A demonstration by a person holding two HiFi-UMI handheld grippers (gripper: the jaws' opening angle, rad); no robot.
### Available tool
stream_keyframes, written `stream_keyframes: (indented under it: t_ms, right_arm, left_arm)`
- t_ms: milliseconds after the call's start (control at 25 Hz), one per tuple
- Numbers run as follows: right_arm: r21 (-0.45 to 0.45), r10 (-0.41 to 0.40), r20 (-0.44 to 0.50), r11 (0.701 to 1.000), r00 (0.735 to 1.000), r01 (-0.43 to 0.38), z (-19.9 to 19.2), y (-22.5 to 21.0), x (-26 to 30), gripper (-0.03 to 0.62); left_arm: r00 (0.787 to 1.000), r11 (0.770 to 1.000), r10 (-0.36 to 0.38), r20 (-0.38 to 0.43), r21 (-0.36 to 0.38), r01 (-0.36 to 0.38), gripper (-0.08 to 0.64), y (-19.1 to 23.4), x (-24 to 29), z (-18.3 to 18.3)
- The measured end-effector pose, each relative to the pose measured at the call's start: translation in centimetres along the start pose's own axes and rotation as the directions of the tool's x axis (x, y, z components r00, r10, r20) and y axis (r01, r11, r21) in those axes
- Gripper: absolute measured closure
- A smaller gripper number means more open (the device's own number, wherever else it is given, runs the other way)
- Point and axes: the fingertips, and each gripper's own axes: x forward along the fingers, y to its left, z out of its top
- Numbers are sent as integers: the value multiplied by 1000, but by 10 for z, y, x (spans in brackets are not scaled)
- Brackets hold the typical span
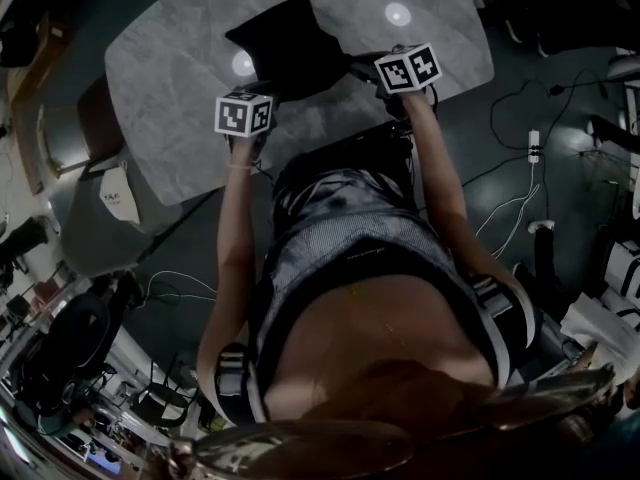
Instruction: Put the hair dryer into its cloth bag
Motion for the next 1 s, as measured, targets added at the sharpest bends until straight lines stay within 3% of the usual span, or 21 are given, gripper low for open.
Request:
stream_keyframes:
  t_ms: [400, 1000]
  right_arm:
    - [2, -30, -141, 1000, 990, 30, -38, -9, 14, 518]
    - [-40, -91, -338, 996, 937, 82, -81, -36, 41, 518]
  left_arm:
    - [998, 1000, 9, -60, -21, -10, 529, -4, 12, -30]
    - [985, 992, 112, -132, 64, -105, 529, 8, 32, -62]
